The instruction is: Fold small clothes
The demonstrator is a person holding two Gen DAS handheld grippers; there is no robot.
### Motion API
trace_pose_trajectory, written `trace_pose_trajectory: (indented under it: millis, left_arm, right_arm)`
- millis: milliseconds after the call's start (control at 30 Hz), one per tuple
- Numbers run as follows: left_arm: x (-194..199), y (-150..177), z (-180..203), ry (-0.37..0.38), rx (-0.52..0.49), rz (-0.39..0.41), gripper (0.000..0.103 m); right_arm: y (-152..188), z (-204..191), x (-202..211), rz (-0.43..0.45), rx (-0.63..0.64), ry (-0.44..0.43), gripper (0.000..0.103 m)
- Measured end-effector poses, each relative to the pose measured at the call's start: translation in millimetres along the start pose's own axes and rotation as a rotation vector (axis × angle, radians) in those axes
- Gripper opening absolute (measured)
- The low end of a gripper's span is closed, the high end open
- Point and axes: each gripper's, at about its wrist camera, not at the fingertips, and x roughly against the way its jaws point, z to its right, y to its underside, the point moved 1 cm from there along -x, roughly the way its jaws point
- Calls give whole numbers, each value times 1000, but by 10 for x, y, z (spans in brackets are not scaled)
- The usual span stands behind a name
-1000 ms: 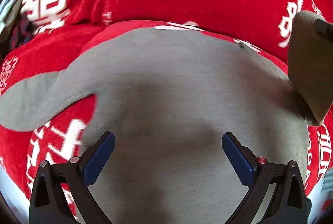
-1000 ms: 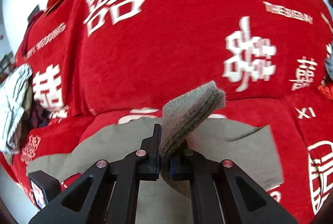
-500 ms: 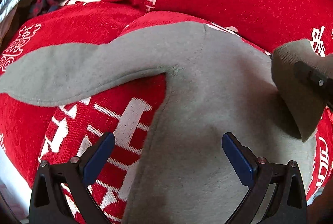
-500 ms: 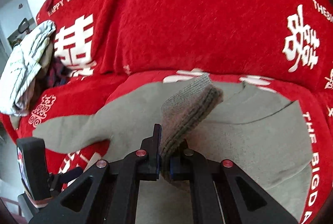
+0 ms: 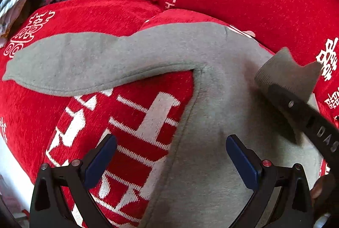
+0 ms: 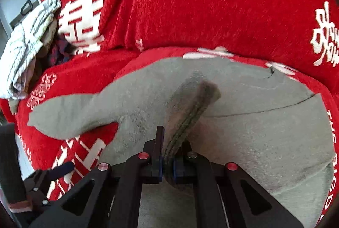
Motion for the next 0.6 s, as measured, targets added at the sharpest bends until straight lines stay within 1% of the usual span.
trace_pose_trajectory:
  millis: [67, 167, 233, 300, 333, 367, 400, 467, 533, 600]
  left_arm:
    - [17, 4, -21, 3, 13, 4, 103]
    - [69, 2, -43, -7, 30, 14, 103]
    - [137, -18, -34, -10, 35, 28, 103]
    - [226, -40, 14, -8, 26, 49, 103]
    - [256, -57, 39, -6, 19, 57, 103]
    - [297, -72, 87, -5, 8, 66, 103]
    - [344, -83, 161, -5, -6, 77, 103]
    - [416, -91, 279, -10, -27, 96, 103]
    - [531, -86, 402, -18, -40, 131, 103]
    - [587, -86, 536, 4, -70, 146, 103]
  right_arm:
    - [41, 23, -28, -31, -22, -54, 11]
    - [79, 28, 46, -41, -15, -111, 17]
    - [74, 80, 197, -14, -10, -119, 28]
    - [46, 211, 380, 31, -26, -127, 50]
    - [28, 324, 506, 64, -43, -125, 54]
    - [11, 415, 589, 88, -56, -123, 56]
    - [5, 558, 693, 114, -76, -119, 56]
    - [-8, 774, 795, 134, -106, -102, 56]
    - [24, 993, 811, 127, -136, -58, 56]
    - [89, 1200, 692, 79, -158, 16, 56]
